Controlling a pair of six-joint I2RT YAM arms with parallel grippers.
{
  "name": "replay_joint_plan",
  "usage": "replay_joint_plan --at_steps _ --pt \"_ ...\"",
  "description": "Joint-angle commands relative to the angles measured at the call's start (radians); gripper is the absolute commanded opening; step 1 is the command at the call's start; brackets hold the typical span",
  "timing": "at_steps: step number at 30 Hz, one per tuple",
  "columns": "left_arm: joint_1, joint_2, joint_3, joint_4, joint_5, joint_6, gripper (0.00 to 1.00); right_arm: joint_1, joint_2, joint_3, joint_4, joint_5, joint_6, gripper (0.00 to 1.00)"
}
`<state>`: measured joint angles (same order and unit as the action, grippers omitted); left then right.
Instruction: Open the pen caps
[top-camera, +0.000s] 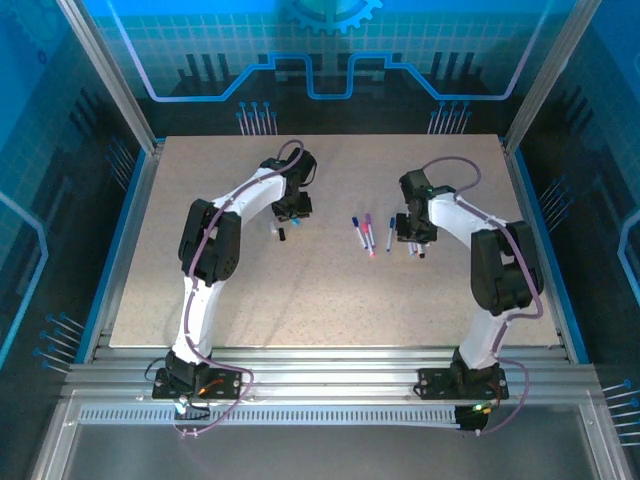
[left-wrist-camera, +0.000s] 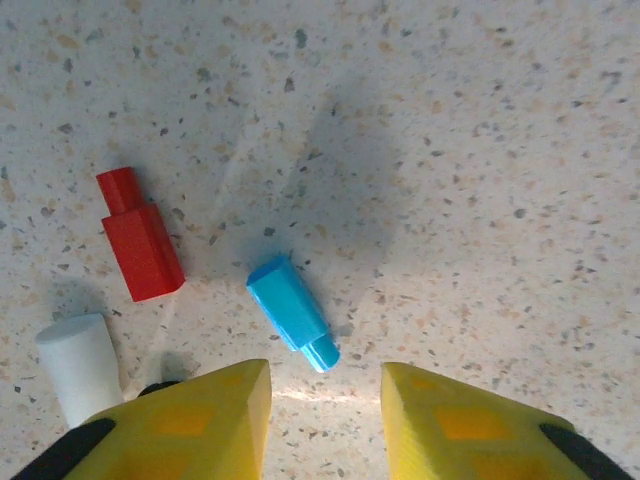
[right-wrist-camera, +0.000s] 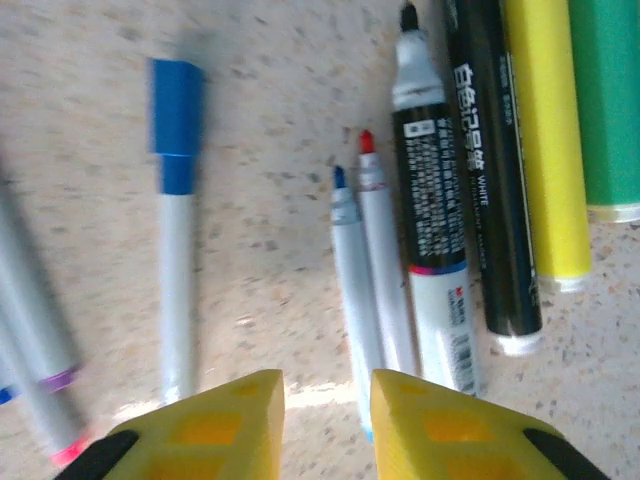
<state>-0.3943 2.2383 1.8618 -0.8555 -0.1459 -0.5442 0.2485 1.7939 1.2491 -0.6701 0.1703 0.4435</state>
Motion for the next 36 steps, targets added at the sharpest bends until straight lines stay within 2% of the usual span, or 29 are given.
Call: replay_joint_plan --at_steps 1,5,13,20,29,36 --pt "-0.038 -0.077 0.039 0.016 0.001 -0.021 0.35 0.029 -0.110 -0.018 0.019 -0.048 0.014 0.33" --pt "-0.083 -0.063 0.076 0.033 0.003 -0.053 0.37 0.057 -0.171 -0.043 0.049 -0.073 0.021 0.38" --pt "-0.166 0.067 0.251 -0.017 -0.020 -0.136 0.37 0.073 -0.206 -0.064 0.056 -0.075 0.025 0.39" --pt "-0.213 0.162 0.327 0.000 0.006 -0.226 0.40 0.070 -0.212 -0.089 0.075 -0.093 0.024 0.40" --pt "-0.248 0.291 0.485 -0.034 0.040 -0.262 0.43 0.040 -0.236 -0.111 0.087 -0.125 0.012 0.42" --pt "-0.259 0.334 0.511 -0.044 0.040 -0.274 0.43 0.015 -0.248 -0.126 0.090 -0.150 0.000 0.42"
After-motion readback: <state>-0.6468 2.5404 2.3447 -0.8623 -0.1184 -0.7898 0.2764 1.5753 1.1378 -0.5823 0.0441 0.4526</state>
